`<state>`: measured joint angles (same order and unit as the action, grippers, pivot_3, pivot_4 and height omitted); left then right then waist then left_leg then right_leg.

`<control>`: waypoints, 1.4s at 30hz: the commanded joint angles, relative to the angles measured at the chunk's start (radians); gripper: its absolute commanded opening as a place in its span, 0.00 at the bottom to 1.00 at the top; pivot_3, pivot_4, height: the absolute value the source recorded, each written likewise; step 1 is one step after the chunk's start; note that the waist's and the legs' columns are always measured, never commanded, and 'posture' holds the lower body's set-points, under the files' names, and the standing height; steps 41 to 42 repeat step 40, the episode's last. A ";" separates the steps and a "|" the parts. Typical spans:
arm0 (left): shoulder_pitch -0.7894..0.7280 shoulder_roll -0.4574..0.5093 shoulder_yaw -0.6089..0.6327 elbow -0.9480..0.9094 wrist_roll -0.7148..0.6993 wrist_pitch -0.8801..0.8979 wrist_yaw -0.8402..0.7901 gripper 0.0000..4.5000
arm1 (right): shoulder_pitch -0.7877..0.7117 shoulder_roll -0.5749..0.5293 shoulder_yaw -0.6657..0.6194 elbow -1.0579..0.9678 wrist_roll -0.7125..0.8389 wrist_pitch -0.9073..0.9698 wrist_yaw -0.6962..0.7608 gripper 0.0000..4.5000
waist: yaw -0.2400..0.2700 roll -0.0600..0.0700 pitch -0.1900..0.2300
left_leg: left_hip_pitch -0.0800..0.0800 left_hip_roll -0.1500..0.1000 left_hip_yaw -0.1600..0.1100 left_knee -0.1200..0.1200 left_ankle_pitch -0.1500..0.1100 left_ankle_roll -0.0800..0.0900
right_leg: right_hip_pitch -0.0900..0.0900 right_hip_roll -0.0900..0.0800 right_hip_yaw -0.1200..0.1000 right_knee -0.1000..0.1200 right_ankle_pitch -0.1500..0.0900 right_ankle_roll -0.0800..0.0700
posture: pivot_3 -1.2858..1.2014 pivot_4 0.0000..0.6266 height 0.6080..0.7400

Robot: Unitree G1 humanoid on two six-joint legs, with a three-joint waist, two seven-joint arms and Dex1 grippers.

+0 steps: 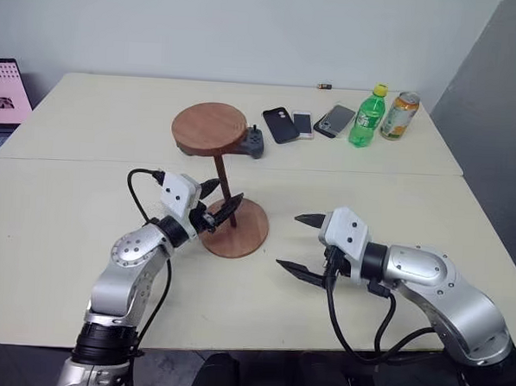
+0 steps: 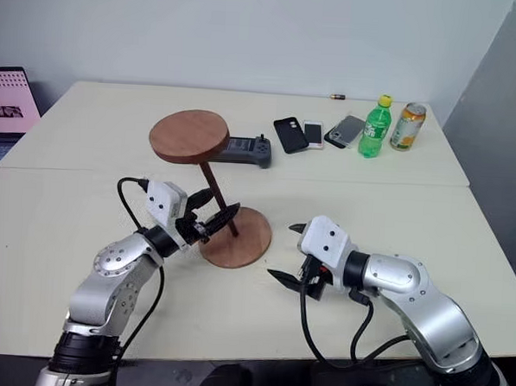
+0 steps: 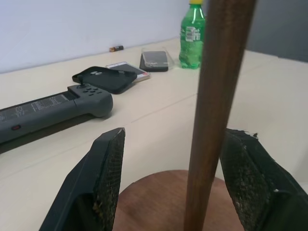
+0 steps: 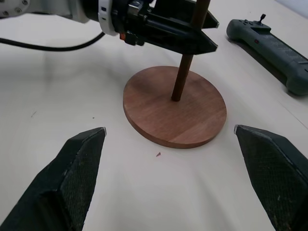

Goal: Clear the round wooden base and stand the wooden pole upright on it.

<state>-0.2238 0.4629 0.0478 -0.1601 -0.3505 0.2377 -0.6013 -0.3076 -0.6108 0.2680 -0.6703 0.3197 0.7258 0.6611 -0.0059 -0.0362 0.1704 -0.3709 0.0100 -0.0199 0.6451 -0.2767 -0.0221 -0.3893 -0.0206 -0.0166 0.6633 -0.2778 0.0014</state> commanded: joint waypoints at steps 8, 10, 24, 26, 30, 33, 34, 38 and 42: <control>-0.030 0.128 0.021 -0.047 -0.054 0.019 -0.193 0.67 | -0.021 0.000 -0.017 0.030 -0.026 -0.071 0.021 1.00 | 0.001 0.001 0.001 | 0.000 0.000 0.000 0.000 0.000 0.000 | 0.000 0.000 0.000 0.000 0.000 0.000 | 0.52 0.24 1.00; -0.039 0.159 0.026 -0.044 -0.073 0.042 -0.229 0.67 | -0.024 -0.006 -0.023 0.047 -0.033 -0.086 0.030 1.00 | 0.002 0.001 0.002 | 0.000 0.000 0.000 0.000 0.000 0.000 | 0.000 0.000 0.000 0.000 0.000 0.000 | 0.52 0.24 1.00; 0.151 0.422 0.238 -0.200 -0.112 0.208 -0.290 0.67 | -0.101 -0.070 -0.136 0.187 0.078 -0.167 0.224 1.00 | -0.003 0.004 0.007 | -0.001 0.001 0.000 -0.001 0.000 0.000 | -0.001 0.000 0.000 0.000 0.002 -0.004 | 0.52 0.24 1.00; 0.193 0.441 0.292 -0.213 -0.097 0.219 -0.276 0.67 | -0.113 -0.080 -0.155 0.198 0.110 -0.165 0.263 1.00 | 0.000 0.004 0.007 | -0.001 0.001 0.000 0.000 0.000 0.000 | -0.001 0.000 -0.001 0.000 0.002 -0.004 | 0.52 0.24 1.00; 0.345 0.509 0.458 -0.233 -0.089 0.260 -0.331 0.67 | -0.160 -0.117 -0.189 0.243 0.181 -0.154 0.370 1.00 | 0.000 0.004 0.009 | -0.001 0.001 0.000 0.000 0.000 0.000 | -0.001 0.000 0.000 -0.001 0.003 -0.005 | 0.52 0.24 1.00; 0.408 0.532 0.521 -0.247 -0.098 0.277 -0.359 0.67 | -0.177 -0.138 -0.203 0.273 0.211 -0.152 0.414 1.00 | 0.001 0.006 0.010 | -0.001 0.001 0.000 0.000 0.000 0.000 | -0.001 0.000 0.000 -0.001 0.003 -0.005 | 0.52 0.24 1.00; 0.423 0.535 0.538 -0.249 -0.100 0.280 -0.367 0.67 | -0.183 -0.143 -0.206 0.281 0.219 -0.151 0.425 1.00 | 0.002 0.006 0.010 | -0.001 0.001 0.000 0.000 0.000 0.000 | -0.001 0.000 -0.001 -0.001 0.003 -0.005 | 0.52 0.24 1.00; 0.451 0.540 0.586 -0.257 -0.109 0.296 -0.385 0.67 | -0.196 -0.154 -0.209 0.300 0.239 -0.150 0.463 1.00 | 0.004 0.007 0.010 | -0.001 0.001 -0.001 0.000 0.000 0.000 | -0.001 0.000 -0.001 -0.001 0.003 -0.005 | 0.52 0.24 1.00; 0.444 0.532 0.588 -0.261 -0.115 0.290 -0.385 0.67 | -0.197 -0.157 -0.210 0.311 0.237 -0.157 0.473 1.00 | 0.005 0.007 0.010 | -0.001 0.001 -0.001 0.000 0.000 0.000 | -0.001 0.000 -0.001 -0.001 0.003 -0.005 | 0.52 0.24 1.00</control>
